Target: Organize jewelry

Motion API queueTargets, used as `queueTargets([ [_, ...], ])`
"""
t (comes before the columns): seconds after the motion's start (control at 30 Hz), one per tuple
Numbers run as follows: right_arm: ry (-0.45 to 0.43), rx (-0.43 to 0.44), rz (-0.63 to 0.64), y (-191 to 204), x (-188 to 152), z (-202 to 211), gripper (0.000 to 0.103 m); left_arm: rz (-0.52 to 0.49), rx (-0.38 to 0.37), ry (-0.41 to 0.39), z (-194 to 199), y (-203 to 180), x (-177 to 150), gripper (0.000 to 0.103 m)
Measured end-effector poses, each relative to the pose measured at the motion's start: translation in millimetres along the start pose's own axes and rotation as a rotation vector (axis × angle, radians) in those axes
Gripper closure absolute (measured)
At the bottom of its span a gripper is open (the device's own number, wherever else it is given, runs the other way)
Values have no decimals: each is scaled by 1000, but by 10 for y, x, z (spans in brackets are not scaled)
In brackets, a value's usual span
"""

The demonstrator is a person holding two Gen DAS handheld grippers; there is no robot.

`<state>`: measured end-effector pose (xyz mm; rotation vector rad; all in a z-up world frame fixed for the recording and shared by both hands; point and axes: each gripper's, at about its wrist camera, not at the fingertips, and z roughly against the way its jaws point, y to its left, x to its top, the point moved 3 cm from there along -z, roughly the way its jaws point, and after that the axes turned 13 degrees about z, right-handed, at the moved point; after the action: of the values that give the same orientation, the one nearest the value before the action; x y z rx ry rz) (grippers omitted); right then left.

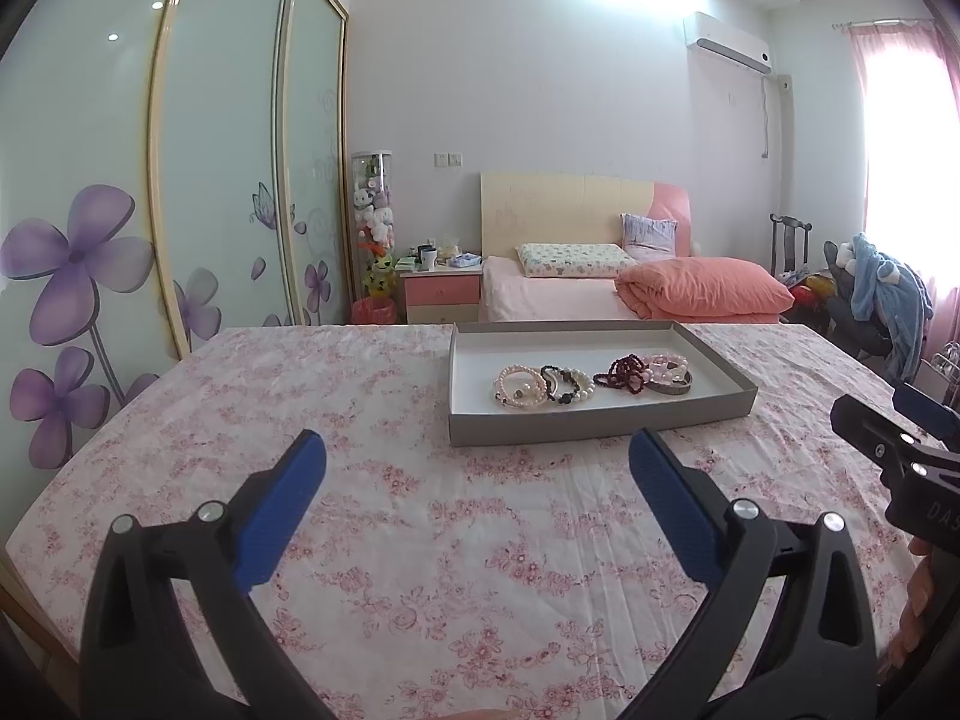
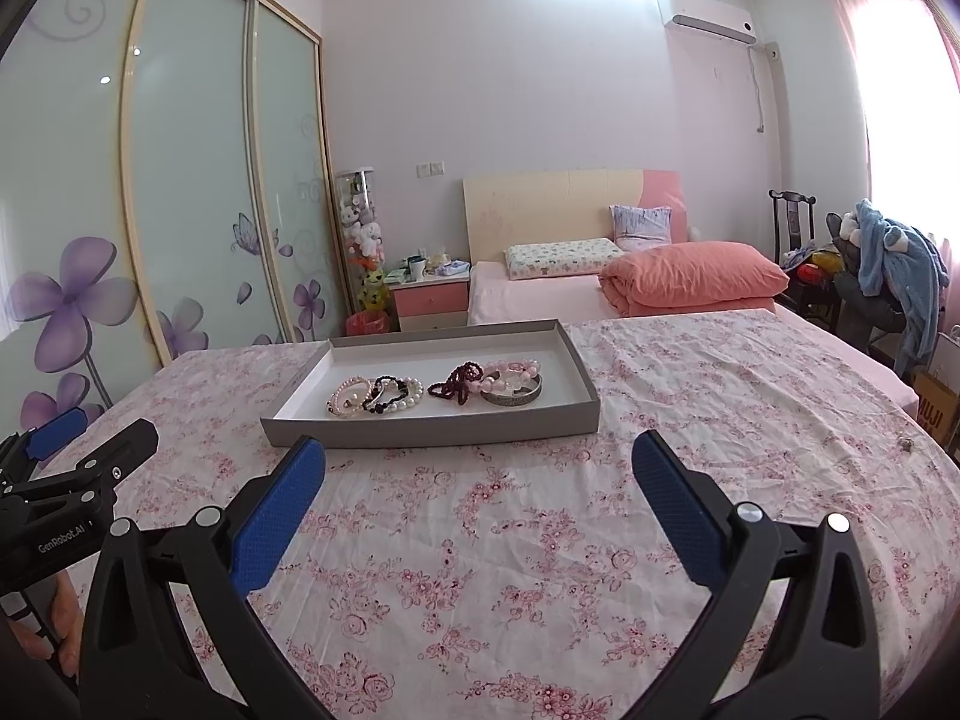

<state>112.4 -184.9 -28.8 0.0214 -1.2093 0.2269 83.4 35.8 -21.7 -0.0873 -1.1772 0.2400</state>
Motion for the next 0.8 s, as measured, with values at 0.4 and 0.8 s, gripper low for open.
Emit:
queueTargets([
  [0.4,8,2,-3,-2,-20,-27,2,0,4,5,-25,3,-22,4],
  [0.8,12,3,-4,4,-43,-27,2,0,6,8,-35,1,-29,4],
])
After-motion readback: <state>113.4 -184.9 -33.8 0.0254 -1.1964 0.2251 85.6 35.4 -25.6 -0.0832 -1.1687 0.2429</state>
